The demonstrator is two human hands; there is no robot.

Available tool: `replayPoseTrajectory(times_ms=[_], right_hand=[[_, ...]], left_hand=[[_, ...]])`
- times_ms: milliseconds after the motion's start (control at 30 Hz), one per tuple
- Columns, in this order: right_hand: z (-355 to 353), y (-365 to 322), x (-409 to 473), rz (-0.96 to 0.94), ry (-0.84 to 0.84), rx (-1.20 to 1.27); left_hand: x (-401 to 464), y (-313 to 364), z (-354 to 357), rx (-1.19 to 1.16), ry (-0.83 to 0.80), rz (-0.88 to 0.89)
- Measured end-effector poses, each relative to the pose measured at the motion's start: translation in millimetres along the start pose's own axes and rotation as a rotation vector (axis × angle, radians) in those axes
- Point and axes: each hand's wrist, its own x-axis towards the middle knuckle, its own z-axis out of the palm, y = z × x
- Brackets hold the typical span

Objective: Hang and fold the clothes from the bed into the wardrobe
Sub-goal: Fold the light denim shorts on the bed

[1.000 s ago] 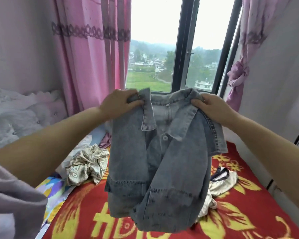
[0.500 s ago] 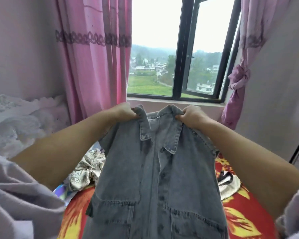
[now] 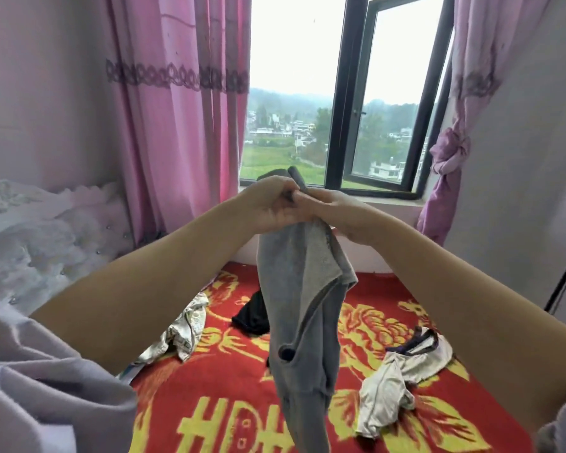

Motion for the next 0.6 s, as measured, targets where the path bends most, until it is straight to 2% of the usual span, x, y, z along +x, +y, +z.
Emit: replayPoseTrajectory(times_ms=[67,133,233,267,300,367,400,500,533,600], right_hand=[[-10.6,8.1,-1.5,-0.026,-0.067,0.077],[-17.8,11.5,-8.3,-0.022,-0.08,0.146],[-30.4,16.5,-19.9,0.032,-0.129,0.16],[-32.1,18.1,-22.9,0.04,-0.167,0.146],[-32.5,19.0,-25.4,0.043,-0.212,0.135],[-29.7,16.5,-29.5,0.042,-0.321,0.122],[-28.3,13.8,-31.7,0.044,-0.362,0.117],[-25.9,8.2,-38.7,0.06,-0.419,0.071],[-26.5,8.5,-40.6,0.059,-0.428,0.039],[-27.5,10.9,-44.0,0.045,-0.441,0.014]], left_hand=[[-2.8,1.8,-0.1,0.082,-0.038,-0.013],[-5.0,5.9,-2.1,0.473,0.015,0.134],[-11.1,23.3,-12.3,1.459,0.362,0.771],[-11.6,29.4,-14.2,1.697,0.335,0.876],[-13.1,35.3,-13.8,1.864,0.196,0.828],[-14.7,38.3,-10.6,2.03,-0.054,0.453],[-15.2,37.7,-10.9,2.013,-0.124,0.272],[-15.8,34.1,-22.8,1.587,-0.347,-0.12],[-14.7,29.9,-29.1,1.454,-0.405,-0.182],[-11.7,19.5,-37.0,1.26,-0.419,-0.213]])
